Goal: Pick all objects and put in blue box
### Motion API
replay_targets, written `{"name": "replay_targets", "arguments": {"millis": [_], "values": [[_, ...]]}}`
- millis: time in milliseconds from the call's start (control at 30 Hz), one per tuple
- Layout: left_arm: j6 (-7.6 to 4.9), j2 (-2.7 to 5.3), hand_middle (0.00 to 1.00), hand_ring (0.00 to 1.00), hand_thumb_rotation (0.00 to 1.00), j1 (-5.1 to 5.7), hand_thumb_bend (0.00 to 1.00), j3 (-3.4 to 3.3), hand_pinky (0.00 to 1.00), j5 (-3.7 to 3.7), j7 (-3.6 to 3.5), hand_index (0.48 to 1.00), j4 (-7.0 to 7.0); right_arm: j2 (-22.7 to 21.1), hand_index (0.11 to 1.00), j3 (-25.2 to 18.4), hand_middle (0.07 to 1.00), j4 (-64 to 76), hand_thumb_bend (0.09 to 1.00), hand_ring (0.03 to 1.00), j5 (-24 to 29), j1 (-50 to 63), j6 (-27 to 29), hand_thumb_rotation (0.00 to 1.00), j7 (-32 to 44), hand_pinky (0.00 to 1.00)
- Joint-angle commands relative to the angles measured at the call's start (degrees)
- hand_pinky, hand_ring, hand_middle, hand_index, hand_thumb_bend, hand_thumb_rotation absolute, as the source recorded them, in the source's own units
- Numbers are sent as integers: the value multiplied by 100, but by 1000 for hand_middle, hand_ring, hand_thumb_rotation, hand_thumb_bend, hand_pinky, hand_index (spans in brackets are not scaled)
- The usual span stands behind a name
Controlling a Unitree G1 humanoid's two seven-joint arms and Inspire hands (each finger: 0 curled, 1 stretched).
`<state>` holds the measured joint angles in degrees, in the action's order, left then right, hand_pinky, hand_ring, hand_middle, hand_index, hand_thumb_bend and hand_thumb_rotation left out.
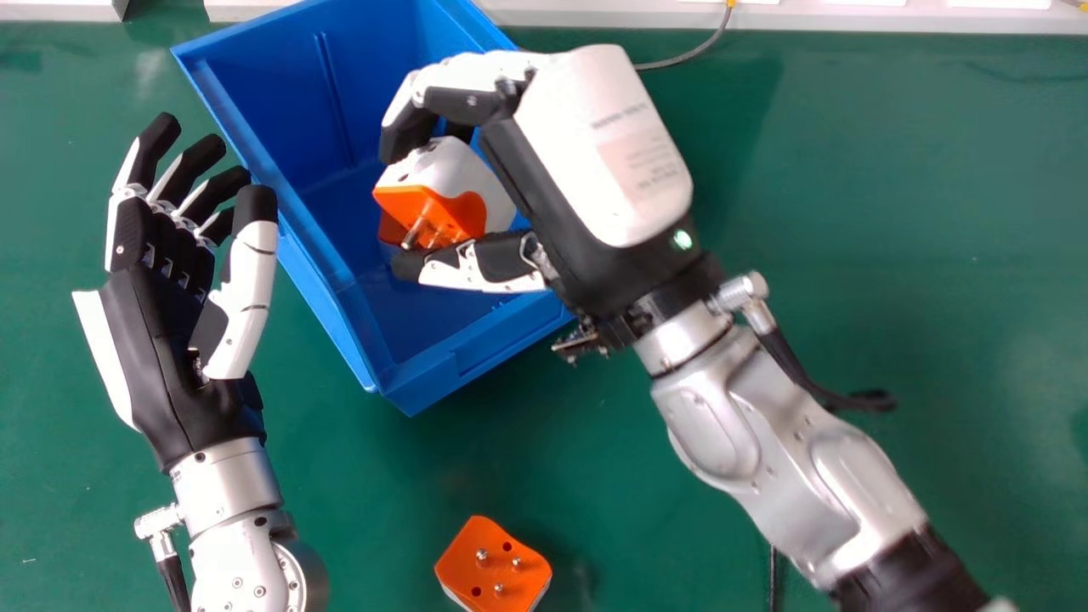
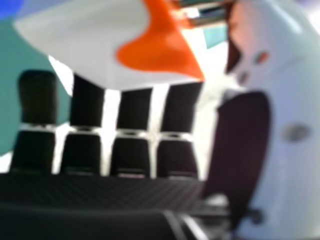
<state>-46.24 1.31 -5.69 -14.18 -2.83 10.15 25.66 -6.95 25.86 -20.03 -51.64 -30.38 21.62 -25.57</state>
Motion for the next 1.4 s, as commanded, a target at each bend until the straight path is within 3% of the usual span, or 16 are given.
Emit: {"name": "replay_targets", "arguments": {"millis": [0,300,433,700,967,1167,1367], "values": [[-182,-15,767,711,397,-64,634,-5,657,71,34,814,-31,-5,471,73,508,-423,499,453,-65,-456,147,0,-346,337],[-269,-15,764,711,405,-53,635,-42,653,136,66,813,-4,-123,465,530,518,-1840,498,461,-491,-1170,193,0,-1149,334],[-298,-10,764,711,409,-74,633,-61,652,202,130,814,31,-105,465,624,523,-2251,497,466,-519,-1367,149,0,-1417,338],[-335,-17,763,709,412,-106,628,-41,648,189,132,814,96,-61,464,739,534,-2744,496,472,-437,-1621,213,0,-1690,332],[-331,8,765,709,410,-124,623,-48,647,200,183,815,98,-28,461,854,536,-2888,496,477,-436,-1710,215,0,-1799,336],[-403,-30,764,709,407,-144,621,-46,647,184,147,814,208,-17,462,897,532,-2831,497,476,-445,-1694,179,0,-1785,340],[-438,-39,763,707,411,-153,625,-56,645,211,174,813,239,-81,472,1078,539,-2655,496,475,-729,-1680,-289,0,-1744,336]]}}
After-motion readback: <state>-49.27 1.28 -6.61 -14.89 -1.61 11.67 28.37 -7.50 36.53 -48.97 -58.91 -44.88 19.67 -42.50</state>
